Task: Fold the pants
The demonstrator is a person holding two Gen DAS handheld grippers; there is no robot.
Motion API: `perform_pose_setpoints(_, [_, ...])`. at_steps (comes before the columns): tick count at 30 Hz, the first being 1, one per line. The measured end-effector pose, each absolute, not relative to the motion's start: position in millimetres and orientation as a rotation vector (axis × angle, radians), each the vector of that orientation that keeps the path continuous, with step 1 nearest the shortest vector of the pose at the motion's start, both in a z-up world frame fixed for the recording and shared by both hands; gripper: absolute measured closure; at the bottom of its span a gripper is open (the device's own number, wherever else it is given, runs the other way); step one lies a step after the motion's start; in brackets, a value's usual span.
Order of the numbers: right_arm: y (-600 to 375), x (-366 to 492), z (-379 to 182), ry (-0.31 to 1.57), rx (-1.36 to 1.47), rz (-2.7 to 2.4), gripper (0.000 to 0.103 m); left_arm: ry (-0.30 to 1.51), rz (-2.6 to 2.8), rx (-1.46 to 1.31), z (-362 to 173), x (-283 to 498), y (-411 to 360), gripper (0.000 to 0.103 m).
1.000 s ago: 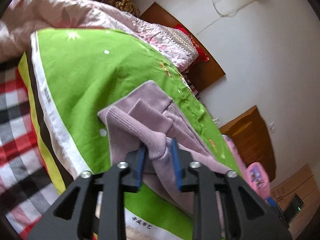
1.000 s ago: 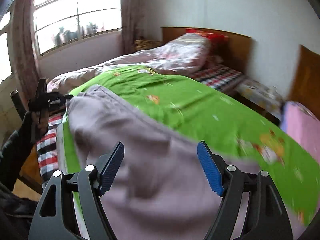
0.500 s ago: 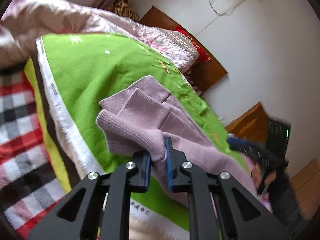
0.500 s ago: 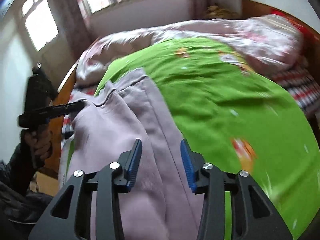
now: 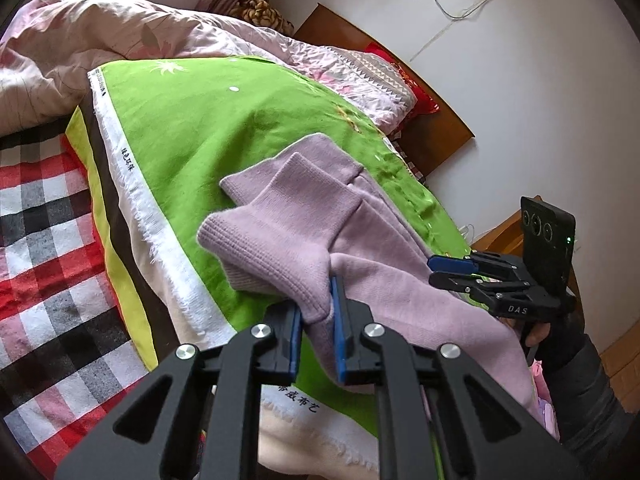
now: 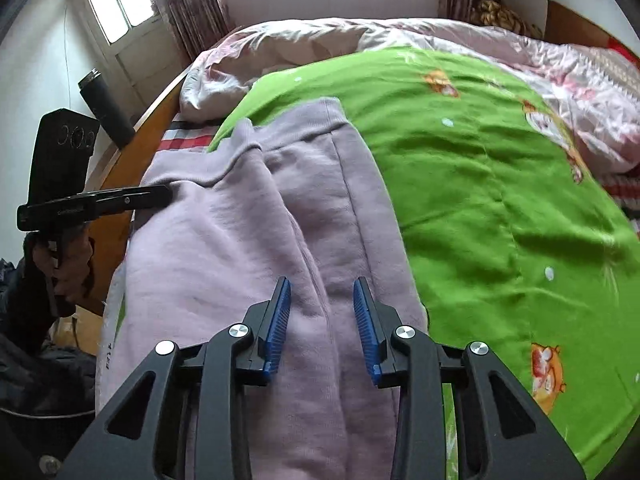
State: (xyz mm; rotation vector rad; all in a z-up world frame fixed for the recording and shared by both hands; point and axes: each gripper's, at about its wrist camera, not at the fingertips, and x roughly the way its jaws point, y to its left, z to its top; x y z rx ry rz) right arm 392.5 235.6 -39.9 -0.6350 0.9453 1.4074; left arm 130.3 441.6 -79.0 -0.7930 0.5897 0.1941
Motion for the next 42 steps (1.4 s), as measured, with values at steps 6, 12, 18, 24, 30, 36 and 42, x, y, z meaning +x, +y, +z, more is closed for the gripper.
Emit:
perform_pose_setpoints(6, [232, 378, -41, 0.928, -0.675, 1.43, 0.074, 0.618, 0.218, -0.79, -82, 130, 440, 0.089])
perform_pose_setpoints(12, [234, 364, -39, 0.829, -0.73, 1.36, 0.096, 0.632, 0.244, -0.776, -81, 131, 437, 0.09])
perform_pose_setpoints(18, [205, 347, 30, 0.51, -0.672, 1.218, 0.097, 0.466, 0.218, -0.496, 5, 136, 413, 0.091])
perform_pose_setpoints(24, [201, 371, 84, 0.388, -0.574, 1.173, 0.097, 0.347, 0.252, -0.369, 48, 151, 412, 0.09])
perform_pose_setpoints(30, [254, 405, -45, 0.7, -0.785, 1.139, 0.097, 0.653, 0.27, -0.663, -84, 192, 458, 0.09])
perform_pose_setpoints(36, [248, 408, -23, 0.684, -0.713, 1.142, 0.097, 0.614, 0.273, -0.603, -56, 191, 456, 0.09])
perform_pose_setpoints(42, [255, 400, -45, 0.758, -0.739, 1.145, 0.086, 0.715, 0.332, -0.632, -72, 196, 462, 0.084])
